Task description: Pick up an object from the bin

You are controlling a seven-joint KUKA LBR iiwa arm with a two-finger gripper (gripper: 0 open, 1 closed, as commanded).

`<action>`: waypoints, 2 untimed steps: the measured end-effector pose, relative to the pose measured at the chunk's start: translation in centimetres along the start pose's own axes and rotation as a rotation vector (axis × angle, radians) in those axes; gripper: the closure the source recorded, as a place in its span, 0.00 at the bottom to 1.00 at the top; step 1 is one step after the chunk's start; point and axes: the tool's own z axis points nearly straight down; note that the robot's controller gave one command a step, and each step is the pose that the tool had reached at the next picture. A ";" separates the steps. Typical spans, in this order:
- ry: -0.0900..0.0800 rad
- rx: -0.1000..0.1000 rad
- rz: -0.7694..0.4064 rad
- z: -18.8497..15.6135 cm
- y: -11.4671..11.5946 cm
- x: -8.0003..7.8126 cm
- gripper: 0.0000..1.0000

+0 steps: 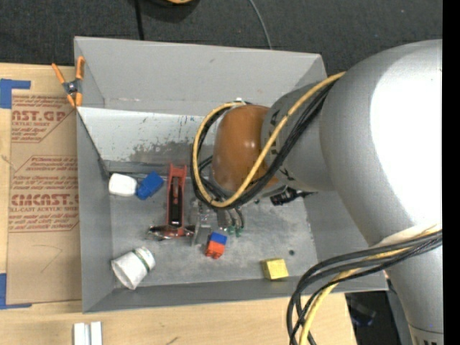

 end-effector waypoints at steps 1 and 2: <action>0.003 0.001 -0.012 0.0 2.2 -1.1 1.00; -0.002 -0.001 0.016 -11.4 3.2 -2.8 1.00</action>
Offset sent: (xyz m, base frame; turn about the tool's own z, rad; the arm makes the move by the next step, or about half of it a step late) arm 0.0285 0.0304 0.1145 0.0168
